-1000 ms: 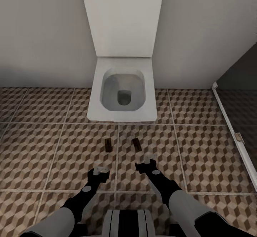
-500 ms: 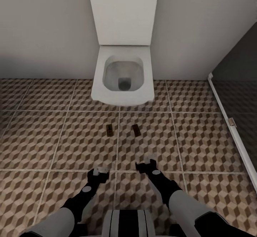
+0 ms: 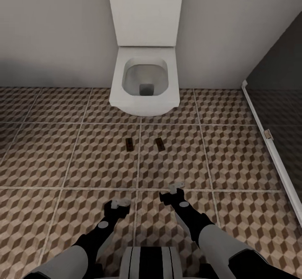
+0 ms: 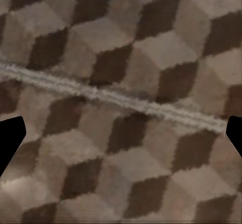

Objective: Take the four mousetraps from the cabinet in the bathroom and place them on the bathroom floor. Make sure all four end up on the same floor surface, and ensure that at least two of them are either under or directly next to the same bathroom sink.

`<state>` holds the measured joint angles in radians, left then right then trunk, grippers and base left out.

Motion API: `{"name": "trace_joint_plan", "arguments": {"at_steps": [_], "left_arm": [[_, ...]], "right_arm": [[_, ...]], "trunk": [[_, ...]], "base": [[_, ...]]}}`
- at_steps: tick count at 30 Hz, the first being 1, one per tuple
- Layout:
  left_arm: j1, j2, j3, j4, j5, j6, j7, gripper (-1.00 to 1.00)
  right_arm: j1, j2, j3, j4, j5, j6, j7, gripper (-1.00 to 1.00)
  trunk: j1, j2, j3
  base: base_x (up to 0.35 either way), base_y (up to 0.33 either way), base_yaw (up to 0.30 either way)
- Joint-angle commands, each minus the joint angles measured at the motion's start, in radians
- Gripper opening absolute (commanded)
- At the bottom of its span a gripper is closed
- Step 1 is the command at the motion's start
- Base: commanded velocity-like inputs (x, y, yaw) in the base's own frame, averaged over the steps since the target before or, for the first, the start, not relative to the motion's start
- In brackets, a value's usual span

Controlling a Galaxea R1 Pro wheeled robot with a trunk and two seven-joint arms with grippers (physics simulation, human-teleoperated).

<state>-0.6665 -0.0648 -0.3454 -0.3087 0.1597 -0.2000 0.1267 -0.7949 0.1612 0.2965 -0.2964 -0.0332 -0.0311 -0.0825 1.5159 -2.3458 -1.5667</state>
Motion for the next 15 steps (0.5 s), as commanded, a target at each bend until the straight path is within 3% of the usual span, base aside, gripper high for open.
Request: {"name": "trace_joint_plan", "arguments": {"at_steps": [1, 6, 15], "left_arm": [[-0.001, 0.001, -0.017, 0.002, 0.010, -0.004, 0.006, 1.00], [0.000, 0.002, -0.041, 0.004, 0.009, -0.004, 0.009, 1.00], [-0.001, 0.002, -0.052, 0.005, 0.009, -0.005, 0.010, 1.00]], "right_arm": [[0.000, 0.000, 0.007, 0.003, -0.004, -0.003, -0.006, 1.00], [0.000, 0.000, 0.008, 0.007, -0.004, -0.004, -0.006, 1.00], [0.000, 0.000, 0.009, 0.009, -0.004, -0.011, -0.006, 1.00]], "trunk": [[0.000, 0.000, 0.000], [0.000, 0.000, 0.000], [0.000, 0.000, 0.000]], "base": [[-0.030, 0.000, 0.000], [-0.016, 0.000, 0.000], [-0.004, 0.000, 0.000]]}}
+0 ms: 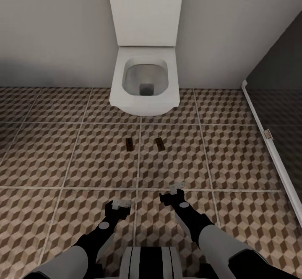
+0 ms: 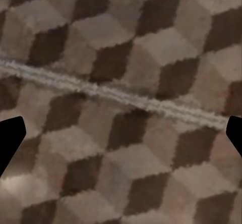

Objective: Take the four mousetraps from the cabinet in the bathroom and place them on the bathroom floor. Make sure all four end up on the same floor surface, and ensure that at least two of them are either under or directly next to the same bathroom sink.

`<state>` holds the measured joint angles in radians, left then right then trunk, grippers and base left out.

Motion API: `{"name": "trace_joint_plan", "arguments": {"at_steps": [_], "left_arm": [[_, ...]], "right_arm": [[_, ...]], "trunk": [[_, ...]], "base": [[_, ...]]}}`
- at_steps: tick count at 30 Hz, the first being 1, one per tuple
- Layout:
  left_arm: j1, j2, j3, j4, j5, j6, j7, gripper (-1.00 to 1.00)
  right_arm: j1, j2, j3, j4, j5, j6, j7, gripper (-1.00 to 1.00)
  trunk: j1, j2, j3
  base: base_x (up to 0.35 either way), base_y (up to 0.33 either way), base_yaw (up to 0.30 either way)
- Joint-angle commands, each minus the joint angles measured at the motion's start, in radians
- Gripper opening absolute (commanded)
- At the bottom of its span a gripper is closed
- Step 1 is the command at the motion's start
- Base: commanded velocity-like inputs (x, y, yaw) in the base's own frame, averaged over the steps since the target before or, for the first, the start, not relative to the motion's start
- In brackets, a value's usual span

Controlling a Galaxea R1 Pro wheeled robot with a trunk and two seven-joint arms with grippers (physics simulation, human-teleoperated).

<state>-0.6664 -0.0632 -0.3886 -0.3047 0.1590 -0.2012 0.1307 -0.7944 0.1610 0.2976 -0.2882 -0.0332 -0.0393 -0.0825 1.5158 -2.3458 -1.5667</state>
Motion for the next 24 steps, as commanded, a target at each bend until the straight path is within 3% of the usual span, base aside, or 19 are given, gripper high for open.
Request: {"name": "trace_joint_plan", "arguments": {"at_steps": [1, 15, 24], "left_arm": [[-0.001, 0.000, -0.009, 0.001, 0.010, -0.004, 0.006, 1.00], [-0.001, 0.002, -0.010, 0.010, 0.012, -0.005, 0.006, 1.00], [0.000, 0.018, -0.009, 0.022, 0.016, -0.008, 0.005, 1.00]], "right_arm": [[-0.001, -0.001, 0.008, 0.002, -0.004, -0.006, -0.006, 1.00], [0.000, -0.002, 0.008, 0.006, -0.004, -0.034, -0.004, 1.00], [0.002, -0.003, 0.008, 0.015, -0.002, -0.080, 0.009, 1.00]], "trunk": [[0.000, 0.000, 0.000], [-0.050, 0.091, 0.040], [-0.084, 0.154, 0.069]], "base": [[-0.001, 0.000, 0.000], [0.000, 0.000, 0.000], [0.000, 0.000, 0.000]]}}
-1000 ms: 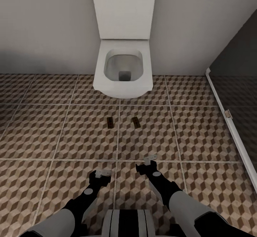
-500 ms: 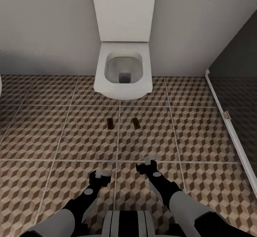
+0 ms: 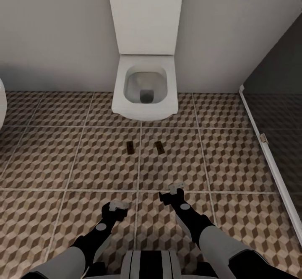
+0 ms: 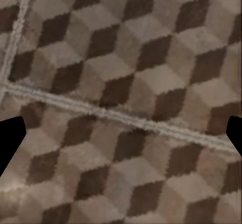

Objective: Take the four mousetraps from the cabinet in the bathroom and place them on the bathroom floor. Make sure all four end up on the same floor surface, and ensure that at least two of them are either under or directly next to the same bathroom sink.

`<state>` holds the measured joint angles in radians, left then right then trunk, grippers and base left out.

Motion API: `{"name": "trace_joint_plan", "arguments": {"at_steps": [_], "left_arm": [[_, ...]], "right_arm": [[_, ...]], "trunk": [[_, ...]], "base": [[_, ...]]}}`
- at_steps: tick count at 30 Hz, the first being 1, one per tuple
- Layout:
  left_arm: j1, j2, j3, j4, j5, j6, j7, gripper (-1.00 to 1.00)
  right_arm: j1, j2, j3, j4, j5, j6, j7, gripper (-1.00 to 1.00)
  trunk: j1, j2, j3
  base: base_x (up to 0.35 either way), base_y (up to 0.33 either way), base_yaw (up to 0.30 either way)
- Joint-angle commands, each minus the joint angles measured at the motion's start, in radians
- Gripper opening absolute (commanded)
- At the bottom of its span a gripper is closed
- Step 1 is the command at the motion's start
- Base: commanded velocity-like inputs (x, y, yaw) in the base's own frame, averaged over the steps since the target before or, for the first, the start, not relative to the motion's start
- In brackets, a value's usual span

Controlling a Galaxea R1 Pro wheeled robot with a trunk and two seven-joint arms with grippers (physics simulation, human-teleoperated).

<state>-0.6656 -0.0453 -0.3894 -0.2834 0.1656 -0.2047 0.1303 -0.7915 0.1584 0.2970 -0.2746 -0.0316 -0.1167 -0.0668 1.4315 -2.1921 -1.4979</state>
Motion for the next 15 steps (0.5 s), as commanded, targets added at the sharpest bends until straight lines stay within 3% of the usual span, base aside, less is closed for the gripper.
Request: {"name": "trace_joint_plan", "arguments": {"at_steps": [1, 15], "left_arm": [[-0.001, 0.000, -0.009, 0.002, 0.010, -0.006, 0.006, 1.00], [0.000, -0.006, -0.009, 0.054, 0.012, -0.096, 0.010, 1.00]], "right_arm": [[-0.001, 0.000, 0.008, 0.004, -0.003, -0.008, -0.007, 1.00], [0.000, -0.031, 0.008, 0.050, -0.002, -0.040, -0.005, 1.00]], "trunk": [[-0.004, 0.007, 0.003], [-0.058, 0.105, 0.047]], "base": [[0.000, 0.000, 0.000], [0.000, 0.000, 0.000]]}}
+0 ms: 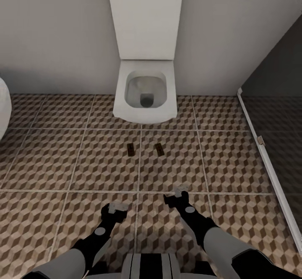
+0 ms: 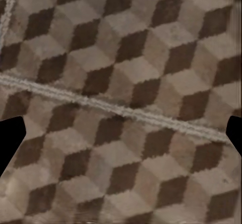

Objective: Take the four mousetraps from the cabinet in the bathroom and place them on the bathroom floor. Make sure all four end up on the same floor surface, and ensure that at least two of them are either under or directly next to the same bathroom sink.

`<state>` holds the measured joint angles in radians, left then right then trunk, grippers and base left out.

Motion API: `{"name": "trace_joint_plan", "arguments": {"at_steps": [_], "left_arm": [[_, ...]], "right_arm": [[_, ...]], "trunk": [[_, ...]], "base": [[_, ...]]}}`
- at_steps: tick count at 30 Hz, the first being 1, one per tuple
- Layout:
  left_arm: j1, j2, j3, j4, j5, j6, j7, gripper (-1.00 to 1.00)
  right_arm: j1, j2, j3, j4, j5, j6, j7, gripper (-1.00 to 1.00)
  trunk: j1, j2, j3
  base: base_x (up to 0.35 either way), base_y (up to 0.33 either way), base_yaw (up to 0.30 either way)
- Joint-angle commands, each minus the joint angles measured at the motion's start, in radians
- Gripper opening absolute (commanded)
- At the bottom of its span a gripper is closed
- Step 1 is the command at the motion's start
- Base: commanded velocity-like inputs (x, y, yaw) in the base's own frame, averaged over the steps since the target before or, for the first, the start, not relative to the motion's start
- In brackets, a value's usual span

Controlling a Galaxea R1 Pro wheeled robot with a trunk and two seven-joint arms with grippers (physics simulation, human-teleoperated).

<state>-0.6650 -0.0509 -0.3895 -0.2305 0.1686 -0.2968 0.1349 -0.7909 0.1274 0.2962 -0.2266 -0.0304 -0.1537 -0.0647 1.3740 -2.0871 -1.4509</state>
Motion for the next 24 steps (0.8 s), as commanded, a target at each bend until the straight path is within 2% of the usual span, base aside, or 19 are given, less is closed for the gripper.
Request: {"name": "trace_joint_plan", "arguments": {"at_steps": [1, 9, 24], "left_arm": [[-0.001, -0.001, -0.009, 0.007, 0.009, -0.005, 0.005, 1.00], [-0.001, -0.008, -0.008, 0.036, 0.009, -0.010, 0.005, 1.00], [0.000, -0.012, -0.007, 0.071, 0.009, -0.011, 0.005, 1.00]], "right_arm": [[-0.001, -0.003, 0.009, 0.007, -0.003, -0.006, -0.007, 1.00], [-0.001, -0.020, 0.009, 0.045, -0.005, -0.030, -0.006, 1.00], [-0.001, -0.031, 0.009, 0.057, -0.005, -0.040, -0.006, 1.00]], "trunk": [[-0.004, 0.007, 0.003], [-0.035, 0.063, 0.028], [-0.092, 0.168, 0.075]], "base": [[0.000, 0.000, 0.000], [0.000, 0.000, 0.000], [0.000, 0.000, 0.000]]}}
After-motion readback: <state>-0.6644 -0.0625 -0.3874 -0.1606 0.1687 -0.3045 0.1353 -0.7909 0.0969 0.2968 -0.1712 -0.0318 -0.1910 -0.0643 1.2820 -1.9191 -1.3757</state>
